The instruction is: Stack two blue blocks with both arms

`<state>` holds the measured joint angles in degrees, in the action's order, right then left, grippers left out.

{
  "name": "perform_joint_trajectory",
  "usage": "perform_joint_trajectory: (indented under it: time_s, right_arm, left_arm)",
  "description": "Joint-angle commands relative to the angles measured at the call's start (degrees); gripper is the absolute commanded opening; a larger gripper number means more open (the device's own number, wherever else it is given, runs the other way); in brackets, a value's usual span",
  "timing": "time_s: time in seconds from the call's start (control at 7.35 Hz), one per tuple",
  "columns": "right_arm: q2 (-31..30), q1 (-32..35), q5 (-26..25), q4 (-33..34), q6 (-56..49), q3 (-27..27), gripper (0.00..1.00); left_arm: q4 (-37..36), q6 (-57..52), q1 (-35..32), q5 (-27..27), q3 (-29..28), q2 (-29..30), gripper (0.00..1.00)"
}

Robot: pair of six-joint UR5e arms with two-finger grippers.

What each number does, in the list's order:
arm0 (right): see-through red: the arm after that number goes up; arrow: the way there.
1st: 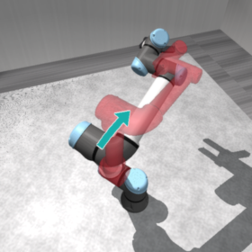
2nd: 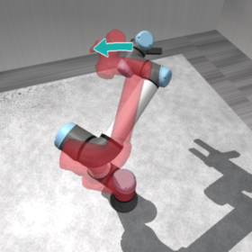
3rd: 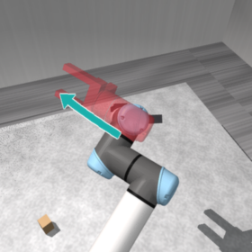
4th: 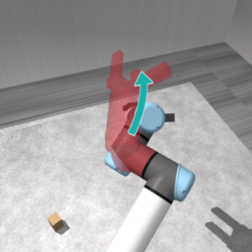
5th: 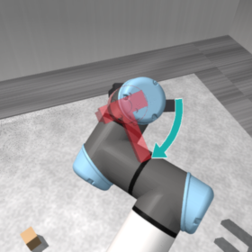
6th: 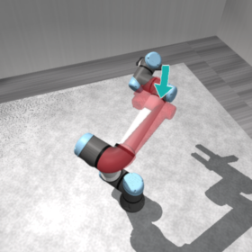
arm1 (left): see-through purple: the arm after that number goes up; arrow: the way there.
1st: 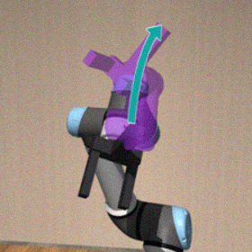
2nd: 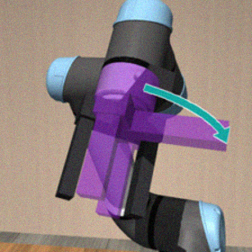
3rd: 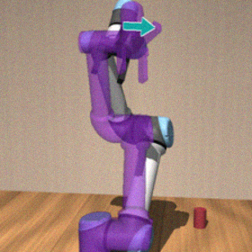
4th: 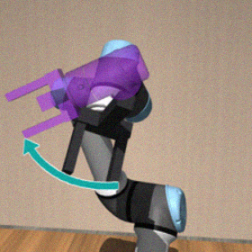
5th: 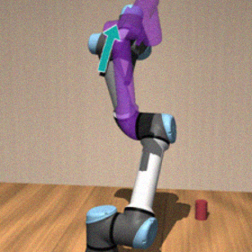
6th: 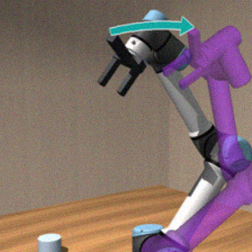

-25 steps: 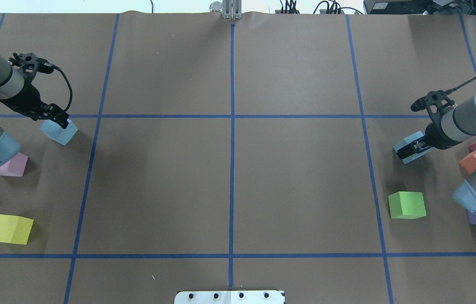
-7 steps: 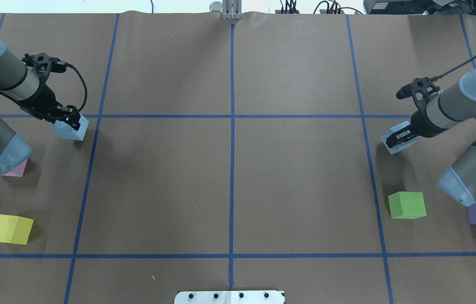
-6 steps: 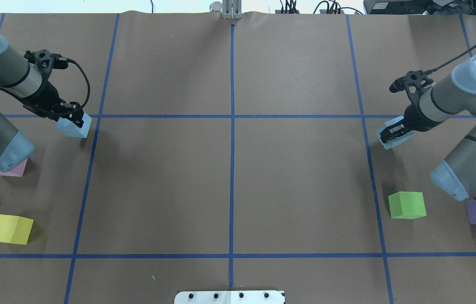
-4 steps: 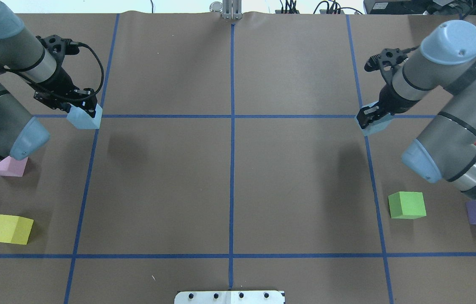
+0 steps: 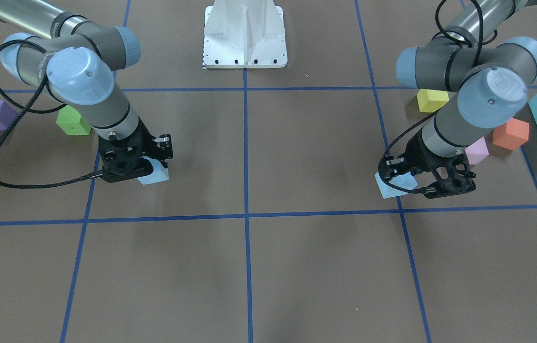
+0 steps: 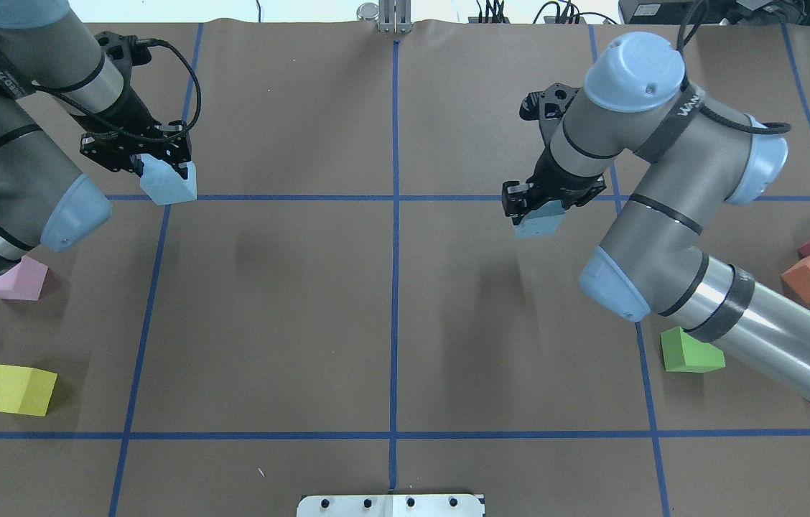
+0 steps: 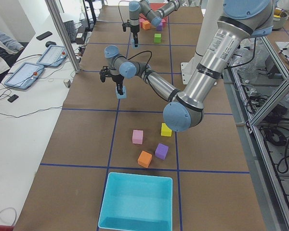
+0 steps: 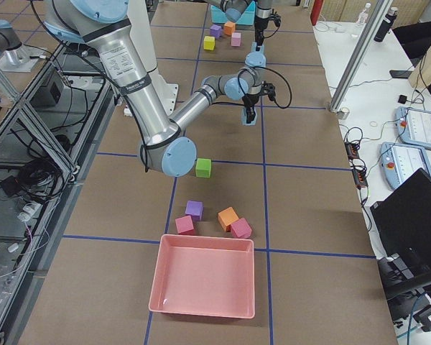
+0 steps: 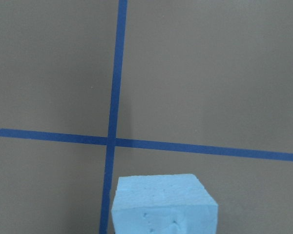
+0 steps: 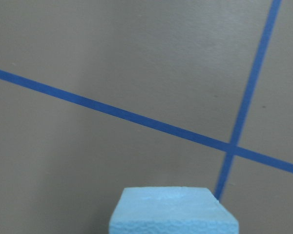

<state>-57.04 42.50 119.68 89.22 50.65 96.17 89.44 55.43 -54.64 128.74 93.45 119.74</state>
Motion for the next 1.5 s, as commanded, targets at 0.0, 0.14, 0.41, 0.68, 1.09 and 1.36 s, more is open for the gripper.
perform_joint_trajectory:
  time_s: [0.0, 0.14, 0.41, 0.68, 1.09, 1.36]
  right_arm:
    - [6.99, -2.94, -2.77, -0.18, 6.63, -5.09, 0.54]
    - [9.55, -4.43, -4.7, -2.27, 9.0, -8.77, 0.54]
    - [13.68, -7.33, -8.66, -8.6, 15.07, -16.25, 0.54]
    - [14.84, -8.66, -9.11, -8.53, 19.03, -16.37, 0.54]
    - [16.25, -12.25, -12.89, -8.53, 25.17, -16.46, 0.54]
    - [15.82, -13.84, -13.85, -8.45, 24.41, -17.07, 0.54]
  left_arm:
    - [-0.15, 3.71, 0.06, 0.11, 0.06, 1.37, 0.47]
    - [-0.15, 3.98, 0.06, 0.11, 0.24, 1.46, 0.47]
    - [-0.41, 7.65, 0.15, 0.28, 0.59, 2.69, 0.47]
    - [-0.41, 8.98, 0.24, 2.12, 1.12, 2.61, 0.47]
    - [-0.15, 13.28, 1.29, 2.04, 1.47, 2.78, 0.46]
    - [0.03, 13.38, 1.65, 1.86, 1.47, 2.69, 0.46]
